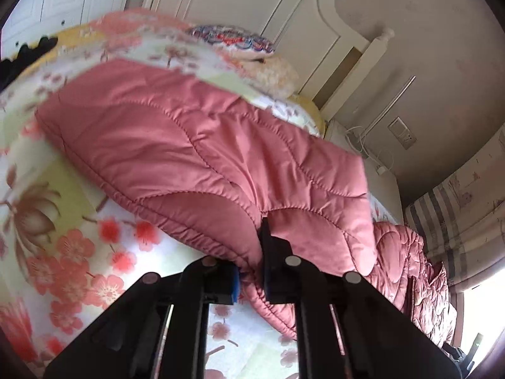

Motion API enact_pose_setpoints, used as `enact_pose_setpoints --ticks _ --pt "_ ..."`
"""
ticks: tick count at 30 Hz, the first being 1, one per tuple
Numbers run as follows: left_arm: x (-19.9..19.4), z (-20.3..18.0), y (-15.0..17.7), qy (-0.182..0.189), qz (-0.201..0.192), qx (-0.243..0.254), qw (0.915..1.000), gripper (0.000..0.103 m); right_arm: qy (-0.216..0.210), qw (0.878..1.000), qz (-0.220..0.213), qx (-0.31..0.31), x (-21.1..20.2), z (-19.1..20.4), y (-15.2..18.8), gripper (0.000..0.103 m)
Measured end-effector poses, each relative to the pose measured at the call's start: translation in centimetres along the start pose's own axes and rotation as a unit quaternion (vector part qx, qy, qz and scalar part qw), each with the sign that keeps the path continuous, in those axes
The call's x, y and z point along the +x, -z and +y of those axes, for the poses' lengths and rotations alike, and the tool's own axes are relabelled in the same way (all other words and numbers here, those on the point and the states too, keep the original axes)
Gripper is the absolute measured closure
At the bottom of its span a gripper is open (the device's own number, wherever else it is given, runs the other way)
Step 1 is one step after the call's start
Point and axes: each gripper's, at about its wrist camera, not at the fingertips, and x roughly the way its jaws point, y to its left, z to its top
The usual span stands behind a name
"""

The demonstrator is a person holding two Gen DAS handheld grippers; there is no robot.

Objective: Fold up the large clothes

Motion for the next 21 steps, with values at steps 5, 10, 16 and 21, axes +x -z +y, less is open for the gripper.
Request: enact_pose_setpoints --ticks 5,10,16,21 --pt "-3.2 -4.5 -1.1 -0.019 -0.044 0.059 0.9971 0.094 -0.001 1.000 -0.001 0.001 0.0 -0.1 0.0 0.015" --pt "-7.9 -16.4 -1.1 -0.013 -0.103 0.203 0.9737 0.094 -0.006 1.000 -0.006 0.005 0.0 -0.2 0.2 0.015" --pt "-9.5 -32.5 10.8 0.041 -0.077 0.461 0.8833 0.094 -0.020 0.999 -0.014 0.026 -0.8 -0.7 0.5 0.016" --pt "-5.8 -34.9 20.8 0.052 -0.005 0.542 0.8389 0.094 -0.020 0.998 -0.039 0.043 -4.2 -2.3 2.2 0.017"
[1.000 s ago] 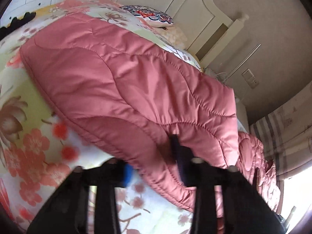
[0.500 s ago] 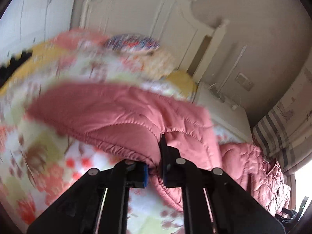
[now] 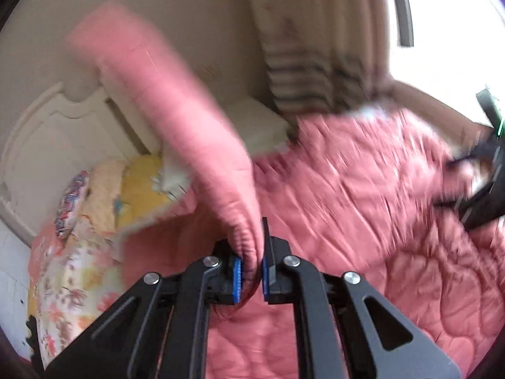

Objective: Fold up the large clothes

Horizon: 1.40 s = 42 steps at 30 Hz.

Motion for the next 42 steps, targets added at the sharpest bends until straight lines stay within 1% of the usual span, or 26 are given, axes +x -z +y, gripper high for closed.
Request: enact_pose_setpoints --ticks 1,3,7,8,9,11,15,16,17,18,19,20,21,22,24,26,27,28,31,33,35,36,37,39,41,42 --pt "1.0 -1.0 0.9 0.009 0.015 0.002 0.9998 0.094 0.009 1.000 -0.008 0.003 -1.0 -0.5 0.3 0.017" --pt "2.1 -1.8 2.5 0.014 0.030 0.004 0.9994 0.094 0.023 0.999 -0.022 0.012 -2.6 -1.5 0.6 0.017" --pt "2.9 -2.5 4.9 0.016 0.041 0.015 0.9989 0.094 0.060 0.995 -0.069 0.036 -6.5 -3.1 0.6 0.017" --pt "2.9 -2.4 5.5 0.017 0.042 0.013 0.9989 0.094 0.062 0.994 -0.079 0.036 -7.1 -3.1 0.3 0.016" --pt "2.9 -2.2 5.9 0.017 0.041 0.010 0.9990 0.094 0.054 0.994 -0.085 0.036 -7.6 -2.8 0.0 0.016" --pt "3.2 -2.2 6.1 0.015 0.040 0.002 0.9991 0.094 0.040 0.995 -0.084 0.033 -7.4 -1.8 -0.7 0.016" --pt "3.8 -2.7 6.8 0.003 0.038 0.000 0.9993 0.094 0.056 0.994 -0.092 -0.007 -5.9 2.4 -2.7 0.016" --pt "4.0 -3.0 6.6 0.000 0.036 0.000 0.9993 0.094 0.049 0.995 -0.088 -0.022 -5.0 3.8 -3.3 0.017" --pt "4.1 -2.8 6.6 -0.003 0.035 0.000 0.9994 0.094 0.061 0.994 -0.082 -0.044 -3.9 5.1 -3.9 0.017" --pt "4.0 -2.7 6.6 -0.002 0.035 -0.002 0.9994 0.093 0.086 0.992 -0.078 -0.056 -3.0 6.0 -4.2 0.017" --pt "3.8 -2.6 6.6 0.002 0.034 -0.004 0.9994 0.093 0.128 0.987 -0.069 -0.071 -1.3 6.9 -4.6 0.017" --pt "3.5 -2.5 6.6 0.006 0.034 -0.006 0.9994 0.093 0.152 0.983 -0.053 -0.084 0.5 7.5 -4.9 0.017" --pt "3.1 -2.2 6.8 0.008 0.034 -0.011 0.9993 0.092 0.152 0.983 -0.039 -0.092 1.7 7.8 -5.0 0.017" --pt "2.6 -2.0 7.0 0.007 0.033 -0.015 0.9993 0.090 0.143 0.984 -0.015 -0.101 3.6 8.0 -5.1 0.019" --pt "1.5 -1.5 7.3 0.011 0.029 -0.018 0.9994 0.089 0.124 0.988 0.001 -0.097 5.3 7.8 -4.8 0.019" --pt "-0.1 -1.1 7.9 0.015 0.025 -0.021 0.9993 0.089 0.095 0.992 -0.002 -0.077 5.5 7.1 -4.7 0.013" --pt "-0.9 -0.9 8.3 0.019 0.025 -0.025 0.9992 0.088 0.087 0.994 -0.001 -0.072 5.5 6.9 -4.6 0.012" --pt "-1.7 -0.6 8.6 0.026 0.024 -0.029 0.9989 0.088 0.084 0.994 -0.001 -0.070 5.5 6.7 -4.4 0.011" --pt "-3.3 -0.1 9.0 0.045 0.024 -0.036 0.9980 0.084 0.101 0.992 -0.009 -0.076 5.8 6.4 -4.3 0.009" --pt "-3.1 -0.2 8.7 0.035 0.028 -0.035 0.9984 0.084 0.128 0.989 -0.019 -0.074 5.8 6.2 -4.4 0.009" --pt "-2.4 -0.5 8.0 0.020 0.031 -0.037 0.9986 0.084 0.195 0.976 -0.043 -0.083 5.3 6.5 -4.7 0.009" --pt "-2.0 -0.4 7.7 0.018 0.031 -0.043 0.9985 0.084 0.213 0.972 -0.050 -0.084 5.0 6.5 -4.8 0.011" --pt "-1.6 -0.2 7.4 0.017 0.028 -0.053 0.9981 0.084 0.228 0.969 -0.062 -0.076 4.0 6.2 -5.0 0.018" --pt "-0.7 0.0 6.9 0.020 0.032 -0.062 0.9973 0.084 0.207 0.974 -0.076 -0.051 2.3 5.0 -5.1 0.020" --pt "0.8 -0.2 6.4 0.026 0.048 -0.064 0.9965 0.084 0.141 0.987 -0.079 -0.013 0.1 3.5 -5.0 0.019" --pt "1.6 -0.5 6.3 0.026 0.057 -0.060 0.9962 0.084 0.113 0.991 -0.076 -0.005 -0.8 3.0 -4.8 0.019"
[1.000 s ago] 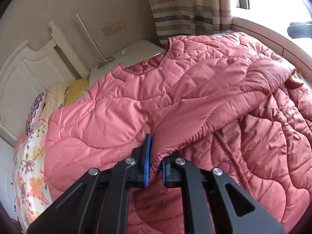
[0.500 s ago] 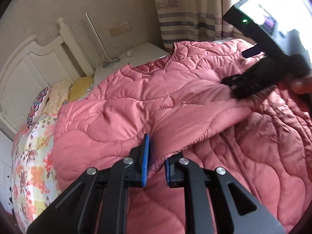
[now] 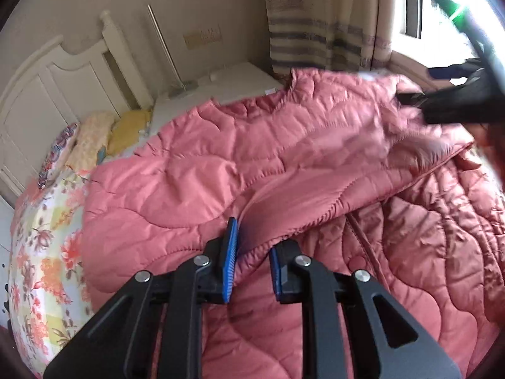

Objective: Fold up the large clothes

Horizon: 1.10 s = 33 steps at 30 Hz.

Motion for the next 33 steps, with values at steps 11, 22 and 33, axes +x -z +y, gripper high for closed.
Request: enact_pose_setpoints --ticks 11,22,33 --pt "2.8 -1.0 -0.9 0.014 0.022 0.015 0.9996 0.076 -0.086 0.994 0.027 -0.062 2.0 5.6 -0.5 0.017" --pt "-5.5 3.7 0.0 0.115 -0.045 -0.011 0.9923 0.017 -0.103 0.989 0.099 -0.039 7.4 5.8 0.2 0.005" --pt "6.1 8.0 -2.5 0.003 0.066 -0.116 0.9910 0.037 -0.086 0.995 0.028 -0.030 3.3 5.4 -0.4 0.012"
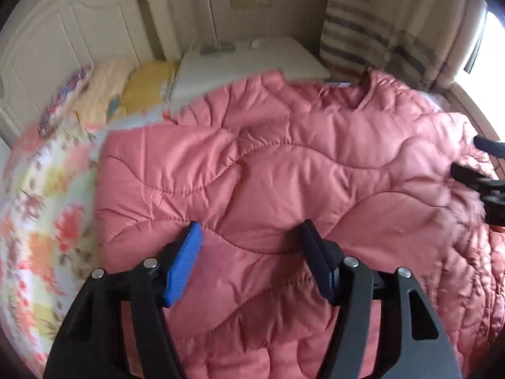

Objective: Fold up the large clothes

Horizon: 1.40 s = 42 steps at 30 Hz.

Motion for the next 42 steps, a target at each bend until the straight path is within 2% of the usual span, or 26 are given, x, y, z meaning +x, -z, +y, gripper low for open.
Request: enact_pose_setpoints --ticks 2,4,7,8,9,10,11,13,15,17,19,20,22,23,25,27,28,30,32,34,37,40,42 --pt "0.6 -0.2 0.2 -0.007 -0.011 0.003 0.9999 0.034 -0.018 0.999 0.050 -0.007 3.0 0.2 0.4 0.012" --pt "0.7 -0.3 0.3 -0.011 -0.013 0.007 0.9998 0.032 -0.037 0.998 0.047 0.009 4.4 -0.5 0.6 0.007" --pt "-0.9 0.4 0.4 0.003 -0.024 -0.007 0.9997 0.032 -0.025 0.998 0.058 0.017 3.2 -0.8 -0.1 0.010" --pt "-1.7 0.7 0.4 0.010 -0.038 -0.012 0.9992 0.032 -0.014 0.999 0.038 0.018 1.1 -0.8 -0.5 0.011" --pt "-2.7 1.0 0.3 0.014 -0.050 -0.013 0.9986 0.031 -0.014 0.999 0.038 0.018 1.1 -0.8 -0.5 0.011" --pt "-3.6 1.1 0.4 0.013 -0.060 -0.012 0.9980 0.027 -0.016 1.000 0.020 0.015 -0.1 -0.6 -0.7 0.011" --pt "-4.3 1.1 0.1 0.010 -0.073 -0.010 0.9973 0.025 -0.022 1.000 0.008 0.015 -0.8 -0.4 -0.9 0.011" --pt "-4.5 0.8 -0.9 0.002 -0.085 -0.003 0.9964 0.023 -0.060 0.998 -0.009 0.009 -1.8 0.6 -1.7 0.011" --pt "-2.8 0.4 -1.8 0.003 -0.064 -0.004 0.9979 0.023 -0.110 0.994 -0.009 -0.016 -1.1 2.3 -2.5 0.011" --pt "-0.3 0.2 -2.1 0.014 -0.030 -0.007 0.9994 0.023 -0.124 0.991 0.024 -0.043 1.2 3.6 -2.6 0.014" --pt "1.2 0.1 -1.6 0.008 -0.020 -0.006 0.9997 0.022 -0.102 0.992 0.049 -0.052 4.1 3.4 -1.9 0.013" --pt "1.4 0.1 -1.3 0.006 -0.027 -0.001 0.9996 0.022 -0.107 0.992 0.040 -0.044 4.1 3.0 -1.8 0.013" --pt "0.5 0.3 -0.9 -0.003 -0.036 0.002 0.9993 0.023 -0.084 0.996 0.041 -0.016 3.1 1.9 -1.9 0.014" --pt "-0.2 0.6 -0.6 -0.001 -0.040 -0.001 0.9992 0.023 -0.058 0.998 0.037 -0.002 1.8 1.3 -1.6 0.014" --pt "-3.1 1.3 0.5 0.019 -0.067 -0.006 0.9976 0.023 -0.058 0.998 0.013 -0.006 -1.0 0.7 -0.6 0.014" --pt "-5.9 1.9 2.3 0.029 -0.095 -0.005 0.9950 0.019 -0.068 0.998 -0.007 -0.017 -4.6 -0.4 2.0 0.014" --pt "-7.4 2.2 3.5 0.029 -0.108 -0.009 0.9937 0.015 -0.075 0.997 -0.013 -0.013 -6.2 -1.0 3.6 0.014" --pt "-10.4 2.7 6.9 0.035 -0.139 -0.022 0.9894 0.013 -0.089 0.996 -0.022 0.004 -8.8 -2.2 6.8 0.014" --pt "-12.9 3.1 11.1 0.041 -0.170 -0.039 0.9839 0.011 -0.084 0.996 -0.034 0.025 -11.6 -3.3 10.6 0.014" --pt "-14.7 3.1 14.9 0.043 -0.190 -0.055 0.9793 0.002 -0.075 0.995 -0.054 0.047 -14.0 -4.1 14.4 0.014" --pt "-17.2 2.5 21.5 0.039 -0.218 -0.069 0.9728 0.002 -0.067 0.991 -0.074 0.085 -17.8 -3.9 21.2 0.013" --pt "-18.4 2.0 25.2 0.066 -0.207 -0.061 0.9742 0.002 -0.084 0.986 -0.076 0.122 -19.8 -3.8 26.2 0.010" --pt "-19.2 1.8 27.4 0.086 -0.191 -0.061 0.9760 0.002 -0.077 0.984 -0.072 0.147 -20.8 -4.1 29.1 0.010"
